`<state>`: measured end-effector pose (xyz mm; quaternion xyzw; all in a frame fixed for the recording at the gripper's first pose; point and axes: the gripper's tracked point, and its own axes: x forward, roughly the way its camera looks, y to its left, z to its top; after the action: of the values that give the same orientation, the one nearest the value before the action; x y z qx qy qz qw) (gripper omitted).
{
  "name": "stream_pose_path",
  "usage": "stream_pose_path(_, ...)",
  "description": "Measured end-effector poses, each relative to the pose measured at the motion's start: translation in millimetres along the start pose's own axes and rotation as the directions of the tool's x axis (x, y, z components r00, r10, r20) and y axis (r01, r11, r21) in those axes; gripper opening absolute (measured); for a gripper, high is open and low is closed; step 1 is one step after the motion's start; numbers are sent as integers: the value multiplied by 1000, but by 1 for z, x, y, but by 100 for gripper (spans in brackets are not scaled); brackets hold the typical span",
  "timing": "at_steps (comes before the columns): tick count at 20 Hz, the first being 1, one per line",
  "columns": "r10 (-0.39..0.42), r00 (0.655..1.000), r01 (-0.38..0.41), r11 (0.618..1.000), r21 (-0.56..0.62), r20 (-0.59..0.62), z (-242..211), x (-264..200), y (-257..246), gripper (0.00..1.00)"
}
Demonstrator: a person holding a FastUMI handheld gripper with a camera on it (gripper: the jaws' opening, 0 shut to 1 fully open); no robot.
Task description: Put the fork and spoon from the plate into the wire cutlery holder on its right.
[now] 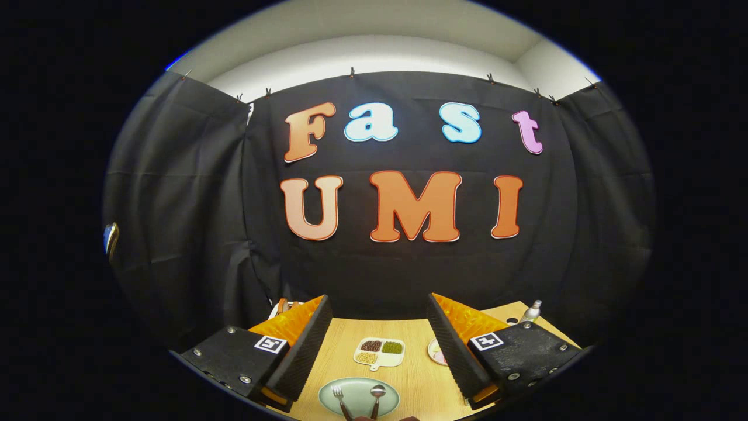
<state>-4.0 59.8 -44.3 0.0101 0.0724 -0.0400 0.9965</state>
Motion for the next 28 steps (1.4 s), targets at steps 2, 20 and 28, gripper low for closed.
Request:
stream_pose_path(2, -15, 999, 15, 1000, -5, -30, -8, 2, 3, 98)
stream_pose_path(20, 148, 845, -154, 988, 32, -513, -163, 29, 18, 99)
stream_pose_path(28, 171, 585, -212, 976, 54, -793, -270, 21, 21, 97)
